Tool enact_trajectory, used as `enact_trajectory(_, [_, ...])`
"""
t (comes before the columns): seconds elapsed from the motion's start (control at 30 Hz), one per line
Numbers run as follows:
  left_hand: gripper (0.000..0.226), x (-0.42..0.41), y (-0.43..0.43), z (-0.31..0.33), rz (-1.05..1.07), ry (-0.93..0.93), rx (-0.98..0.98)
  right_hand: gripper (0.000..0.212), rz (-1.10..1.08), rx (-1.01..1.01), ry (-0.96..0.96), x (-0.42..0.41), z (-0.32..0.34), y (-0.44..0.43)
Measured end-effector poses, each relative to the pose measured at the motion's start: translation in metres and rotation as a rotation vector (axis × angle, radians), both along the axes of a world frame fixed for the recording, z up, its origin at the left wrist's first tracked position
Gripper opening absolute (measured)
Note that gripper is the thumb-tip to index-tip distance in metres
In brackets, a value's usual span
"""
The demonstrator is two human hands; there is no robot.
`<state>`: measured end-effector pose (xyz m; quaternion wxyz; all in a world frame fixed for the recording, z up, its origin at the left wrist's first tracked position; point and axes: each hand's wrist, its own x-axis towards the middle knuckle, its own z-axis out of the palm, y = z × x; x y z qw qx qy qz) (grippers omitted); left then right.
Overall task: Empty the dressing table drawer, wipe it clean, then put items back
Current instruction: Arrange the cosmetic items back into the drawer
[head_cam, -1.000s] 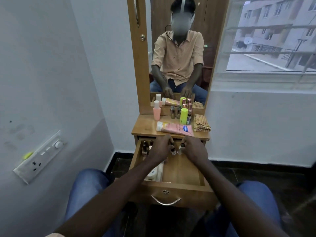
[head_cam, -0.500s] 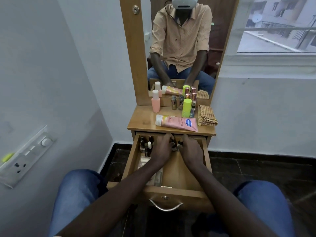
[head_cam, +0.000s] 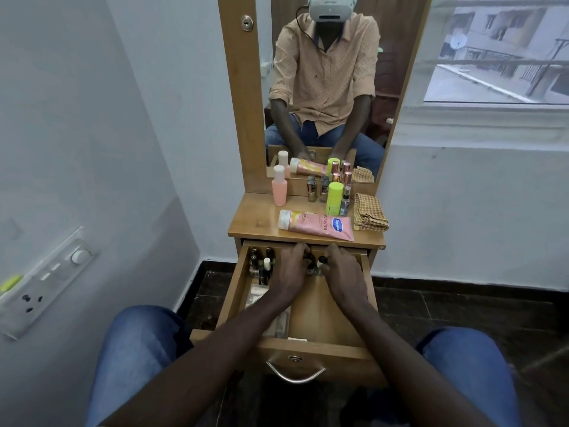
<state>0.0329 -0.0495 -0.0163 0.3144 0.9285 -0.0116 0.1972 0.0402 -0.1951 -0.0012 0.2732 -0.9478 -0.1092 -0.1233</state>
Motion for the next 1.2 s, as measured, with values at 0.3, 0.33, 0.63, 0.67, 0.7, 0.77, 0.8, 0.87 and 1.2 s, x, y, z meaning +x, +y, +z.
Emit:
enact_trajectory(0.3, [0.011,-0.011,0.002,0.054,-0.051,-0.327,0.021,0.013,0.019,-0.135,-0.277,-0.012,0.063,-0.008])
enact_trajectory(0.33, [0.012,-0.009,0.001,0.068,-0.036,-0.373,0.031,0.012,0.011,-0.122,-0.315,-0.008,0.075,-0.008])
enact_trajectory(0.63, [0.015,0.081,0.012,0.133,0.129,-0.23,0.103,0.013,0.024,-0.281,-0.241,0.085,0.17,0.016])
enact_trajectory(0.67, [0.016,0.089,0.012,0.133,0.105,-0.208,0.1,0.013,0.062,-0.317,-0.205,0.093,0.174,0.022])
enact_trajectory(0.7, [0.016,0.096,0.011,0.133,0.077,-0.192,0.082,0.012,0.093,-0.345,-0.183,0.101,0.176,0.027])
enact_trajectory(0.77, [0.011,0.111,0.011,0.129,0.043,-0.165,0.039,0.009,0.12,-0.389,-0.175,0.115,0.176,0.038])
enact_trajectory(0.8, [0.009,0.12,0.011,0.125,0.043,-0.147,0.021,0.01,0.113,-0.417,-0.176,0.121,0.174,0.044])
enact_trajectory(0.87, [0.011,0.132,0.012,0.115,0.052,-0.1,-0.02,0.013,0.078,-0.5,-0.181,0.131,0.17,0.055])
enact_trajectory(1.2, [0.022,0.148,-0.001,0.11,0.017,-0.023,-0.19,0.015,0.014,-0.719,-0.142,0.156,0.157,0.064])
